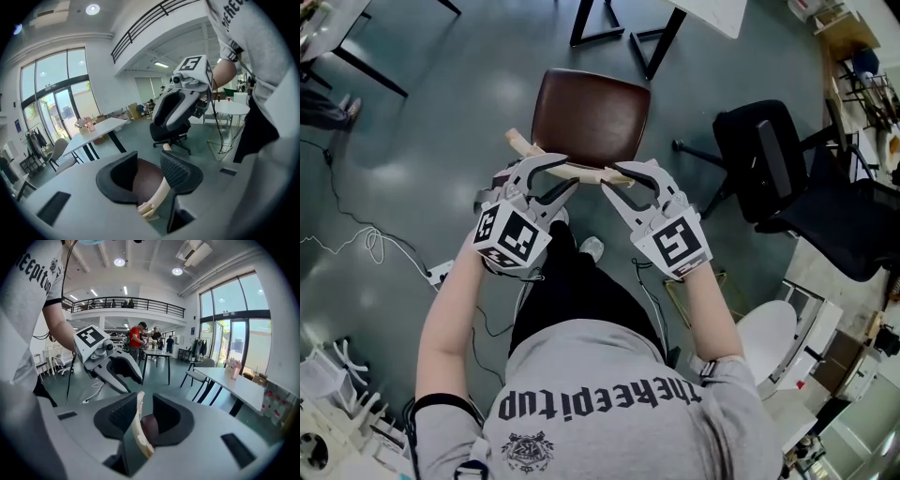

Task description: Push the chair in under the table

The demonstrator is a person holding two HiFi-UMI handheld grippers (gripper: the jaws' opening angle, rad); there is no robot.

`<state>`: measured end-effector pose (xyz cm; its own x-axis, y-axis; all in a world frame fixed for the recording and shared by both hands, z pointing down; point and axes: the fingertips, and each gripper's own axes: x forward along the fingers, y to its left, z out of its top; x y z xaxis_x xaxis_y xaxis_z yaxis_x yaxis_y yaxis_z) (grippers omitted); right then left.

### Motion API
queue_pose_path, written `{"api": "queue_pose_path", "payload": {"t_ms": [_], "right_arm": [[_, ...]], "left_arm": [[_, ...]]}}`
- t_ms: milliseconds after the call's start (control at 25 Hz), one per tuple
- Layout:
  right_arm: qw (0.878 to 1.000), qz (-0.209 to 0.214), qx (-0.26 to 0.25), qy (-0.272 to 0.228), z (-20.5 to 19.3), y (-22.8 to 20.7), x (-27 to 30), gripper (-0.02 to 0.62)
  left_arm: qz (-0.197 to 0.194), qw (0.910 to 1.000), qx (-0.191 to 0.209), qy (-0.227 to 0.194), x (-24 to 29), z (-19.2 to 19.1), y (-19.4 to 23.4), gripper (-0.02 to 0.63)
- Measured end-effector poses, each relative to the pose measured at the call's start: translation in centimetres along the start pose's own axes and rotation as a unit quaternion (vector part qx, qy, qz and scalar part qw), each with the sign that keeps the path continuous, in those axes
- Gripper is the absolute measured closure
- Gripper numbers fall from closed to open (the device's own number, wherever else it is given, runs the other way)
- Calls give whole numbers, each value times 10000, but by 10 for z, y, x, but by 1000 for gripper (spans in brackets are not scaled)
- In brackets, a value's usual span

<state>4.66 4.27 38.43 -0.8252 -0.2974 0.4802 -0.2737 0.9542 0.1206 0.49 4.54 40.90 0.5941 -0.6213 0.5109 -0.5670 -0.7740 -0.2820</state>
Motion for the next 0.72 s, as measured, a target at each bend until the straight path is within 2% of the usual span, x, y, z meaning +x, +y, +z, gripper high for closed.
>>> {"api": "queue_pose_path", "payload": {"t_ms": [360,480,720], "right_arm": [[9975,247,-13,660,-46,0,34,460],[9962,323,21,807,-57,1,43,448],[9905,455,-261,1271,-88,4,54,423]], "left_arm": [[-656,9928,650,765,27,-55,-10,422],[-825,9892,768,942,34,-72,-14,419],[-1093,9821,875,1260,50,-99,-19,411]]}}
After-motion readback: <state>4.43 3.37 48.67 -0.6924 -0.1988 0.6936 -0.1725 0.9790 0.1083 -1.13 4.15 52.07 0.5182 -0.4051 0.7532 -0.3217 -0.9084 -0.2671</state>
